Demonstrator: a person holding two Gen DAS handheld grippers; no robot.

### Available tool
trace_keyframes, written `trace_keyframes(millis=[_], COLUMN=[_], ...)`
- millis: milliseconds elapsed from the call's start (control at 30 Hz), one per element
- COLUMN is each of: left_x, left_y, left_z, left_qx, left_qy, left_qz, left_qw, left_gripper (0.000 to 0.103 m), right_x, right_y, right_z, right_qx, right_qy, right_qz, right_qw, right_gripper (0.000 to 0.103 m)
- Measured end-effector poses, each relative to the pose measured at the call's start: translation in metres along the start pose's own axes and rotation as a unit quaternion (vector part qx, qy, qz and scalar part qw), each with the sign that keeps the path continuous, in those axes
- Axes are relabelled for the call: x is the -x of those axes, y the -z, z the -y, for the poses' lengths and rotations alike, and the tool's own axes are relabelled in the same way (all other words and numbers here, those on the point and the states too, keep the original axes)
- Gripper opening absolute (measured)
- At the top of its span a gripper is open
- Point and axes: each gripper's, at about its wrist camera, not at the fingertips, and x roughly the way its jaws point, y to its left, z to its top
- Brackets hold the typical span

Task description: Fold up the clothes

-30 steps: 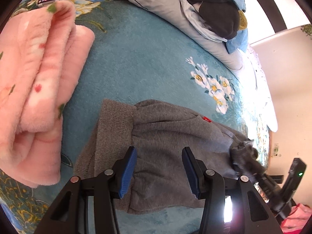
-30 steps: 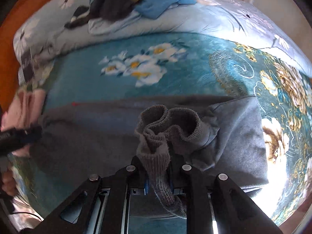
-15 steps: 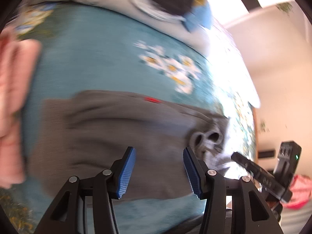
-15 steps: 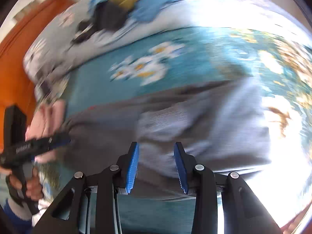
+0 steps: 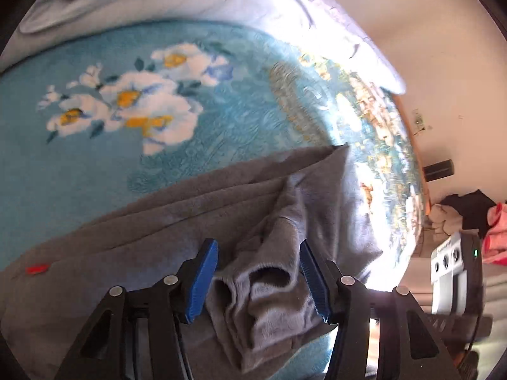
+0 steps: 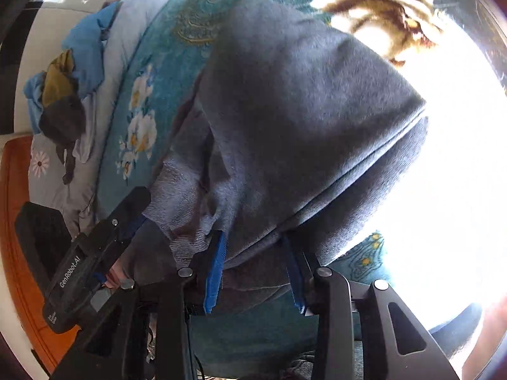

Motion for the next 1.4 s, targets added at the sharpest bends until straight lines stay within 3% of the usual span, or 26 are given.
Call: trace_keyframes(millis=[133,200,233,267,300,400,533,633,867,1100,1233,1400], left_x=[-0.013,-0.011,-0.011,-0.01,-0.01,-0.003,0.024,0.035,-0.007,-0.007,0.034,0.119], left_y=[-0.003,-0.001,0.0,0.001,0.001,0.0,-0.002,0.001,0.021,0.022,0.038,0.089], left_z=[-0.014,-0.018,-0.018,-0.019,-0.019,-0.021,-0.026,-0.031,-0.054,-0.06,-0.06,-0.089], left_qx=[0.03,0.031,0.03,0.028,0.028,0.037,0.049,0.05,0.049,0.066,0.043,0.066], left_qy=[0.014,0.024,0.026,0.028,0.031,0.053,0.099,0.113,0.031,0.039,0.034,-0.015], left_qz=[-0.015,-0.012,-0.011,-0.01,-0.008,0.004,0.022,0.026,-0.024,-0.02,0.01,0.099], left_qw=[0.9993,0.9992,0.9992,0.9992,0.9991,0.9979,0.9937,0.9919,0.9981,0.9969,0.9984,0.9928], left_gripper=[0.056,0.045,0.04,0.023,0.011,0.009,0.009,0.009,0.009,0.012,0.016,0.045], right_x=[-0.014,-0.015,-0.016,-0.015,-0.014,-0.009,0.023,0.035,-0.007,-0.005,0.018,0.04], right_y=[0.004,0.005,0.005,0.006,0.006,0.01,0.02,0.033,0.037,0.039,0.054,0.069], right_z=[0.003,0.006,0.008,0.009,0.009,0.006,-0.002,-0.008,0.002,-0.007,-0.017,-0.044], right_qx=[-0.031,-0.048,-0.054,-0.058,-0.059,-0.048,-0.004,0.029,0.004,0.019,0.082,0.162], right_qy=[0.005,-0.018,-0.02,-0.023,-0.031,-0.046,-0.066,-0.06,-0.001,0.025,0.037,0.056], right_qz=[-0.005,0.007,0.013,0.02,0.027,0.037,0.064,0.055,-0.021,-0.016,0.023,0.077], right_qw=[0.999,0.999,0.998,0.998,0.997,0.997,0.996,0.996,1.0,0.999,0.996,0.982], right_gripper=[0.038,0.038,0.033,0.026,0.011,0.004,0.004,0.004,0.004,0.006,0.008,0.029])
